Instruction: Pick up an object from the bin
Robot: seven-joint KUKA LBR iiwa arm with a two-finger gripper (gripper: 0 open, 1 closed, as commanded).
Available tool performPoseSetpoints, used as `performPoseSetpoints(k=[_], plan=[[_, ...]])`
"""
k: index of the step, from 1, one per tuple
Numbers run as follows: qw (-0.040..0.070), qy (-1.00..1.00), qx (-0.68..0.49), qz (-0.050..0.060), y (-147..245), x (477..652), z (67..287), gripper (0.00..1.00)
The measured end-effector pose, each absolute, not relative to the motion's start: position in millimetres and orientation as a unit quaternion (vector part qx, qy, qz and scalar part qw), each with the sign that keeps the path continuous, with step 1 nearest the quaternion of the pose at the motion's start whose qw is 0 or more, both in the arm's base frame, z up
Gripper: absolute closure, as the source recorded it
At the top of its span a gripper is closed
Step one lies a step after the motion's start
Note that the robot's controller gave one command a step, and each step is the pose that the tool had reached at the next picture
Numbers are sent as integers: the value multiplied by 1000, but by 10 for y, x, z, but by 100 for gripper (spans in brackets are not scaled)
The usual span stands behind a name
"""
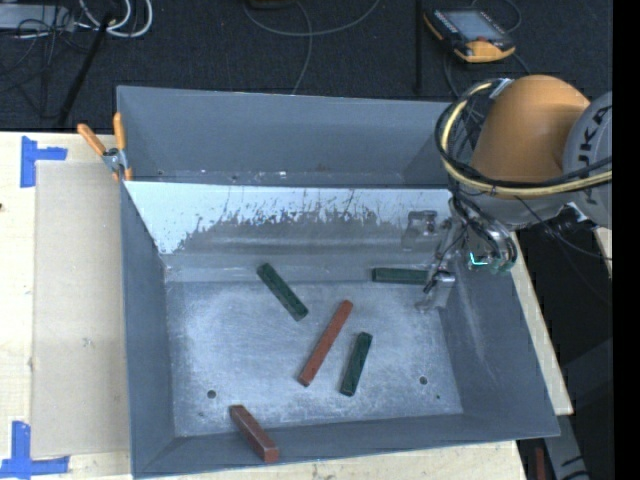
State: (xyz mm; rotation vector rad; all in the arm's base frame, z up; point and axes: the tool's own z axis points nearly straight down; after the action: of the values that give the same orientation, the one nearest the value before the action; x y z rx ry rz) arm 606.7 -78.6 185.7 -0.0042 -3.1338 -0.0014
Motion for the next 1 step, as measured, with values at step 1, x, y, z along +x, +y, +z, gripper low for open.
performPoseSetpoints(k=[1], plan=[[0, -990, -144, -1, -1114, 6192, 676, 0]])
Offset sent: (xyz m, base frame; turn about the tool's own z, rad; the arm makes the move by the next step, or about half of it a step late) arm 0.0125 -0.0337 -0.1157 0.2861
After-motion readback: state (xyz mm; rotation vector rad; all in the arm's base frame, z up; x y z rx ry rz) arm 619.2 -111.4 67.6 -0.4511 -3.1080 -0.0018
